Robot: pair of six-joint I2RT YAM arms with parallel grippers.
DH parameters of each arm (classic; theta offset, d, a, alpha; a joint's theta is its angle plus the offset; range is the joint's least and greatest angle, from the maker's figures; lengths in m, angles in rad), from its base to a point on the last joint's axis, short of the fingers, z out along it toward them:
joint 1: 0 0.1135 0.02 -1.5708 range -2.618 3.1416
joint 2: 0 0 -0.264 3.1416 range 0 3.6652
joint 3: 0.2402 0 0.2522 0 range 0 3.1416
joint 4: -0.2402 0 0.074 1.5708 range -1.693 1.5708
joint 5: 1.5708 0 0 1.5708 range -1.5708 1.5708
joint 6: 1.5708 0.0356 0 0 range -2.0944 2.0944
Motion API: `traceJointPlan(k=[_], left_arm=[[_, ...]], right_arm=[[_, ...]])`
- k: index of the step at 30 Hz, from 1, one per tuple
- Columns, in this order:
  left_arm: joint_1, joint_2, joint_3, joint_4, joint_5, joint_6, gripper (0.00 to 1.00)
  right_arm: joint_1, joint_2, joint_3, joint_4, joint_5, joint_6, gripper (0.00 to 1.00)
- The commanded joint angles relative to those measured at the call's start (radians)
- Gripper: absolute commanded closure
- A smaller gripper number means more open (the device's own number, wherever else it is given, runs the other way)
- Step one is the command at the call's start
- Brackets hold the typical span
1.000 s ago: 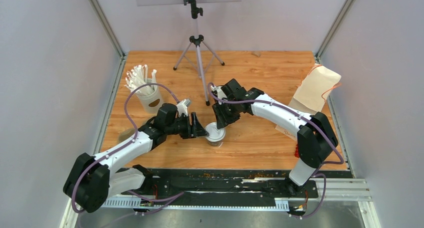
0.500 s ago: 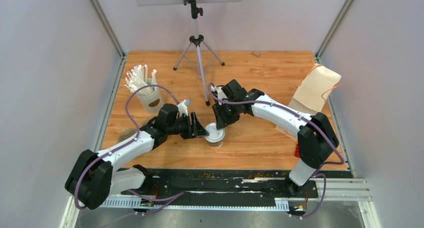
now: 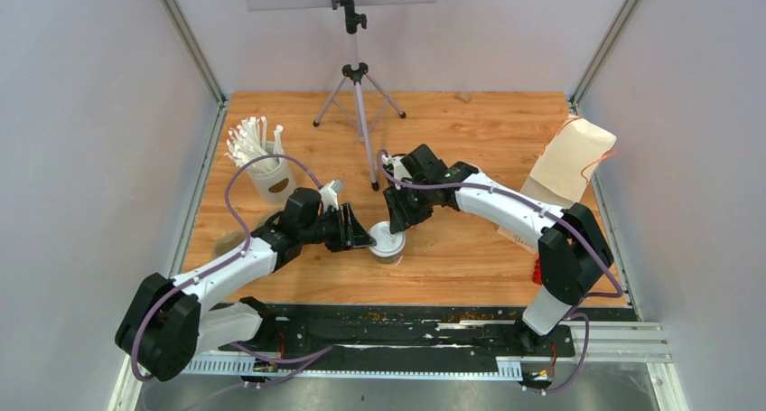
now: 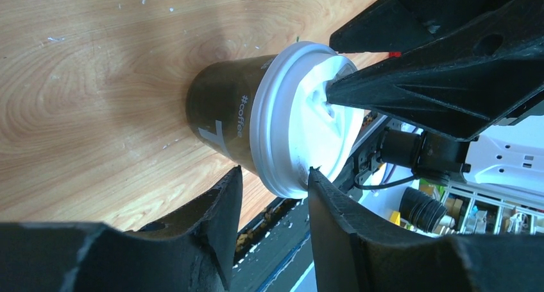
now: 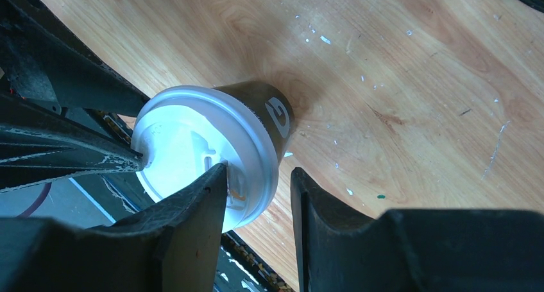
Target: Pack the takeout coffee
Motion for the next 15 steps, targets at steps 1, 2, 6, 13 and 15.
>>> traceJointPlan(k=[1,2,6,13,15], left_arm=[[0.002,0.013,0.006,-0.088,-0.070,0.034,0.53],[0.002,0.017,0.007,-0.097,-0.075,0.036,0.53],[0.002,0.023,0.006,-0.116,-0.094,0.041,0.57],[0.002,0.024,-0.001,-0.181,-0.132,0.067,0.59],[0.003,0.025,-0.014,-0.181,-0.138,0.066,0.59]], right_arm=[[0.005,0.001,-0.047,0.003,0.039,-0.009,0.59],[0.005,-0.001,-0.052,0.006,0.039,-0.010,0.59],[0.004,-0.003,-0.066,0.015,0.039,-0.009,0.59],[0.000,-0.002,-0.090,0.029,0.038,-0.007,0.59],[-0.003,-0.003,-0.097,0.034,0.036,-0.006,0.59]])
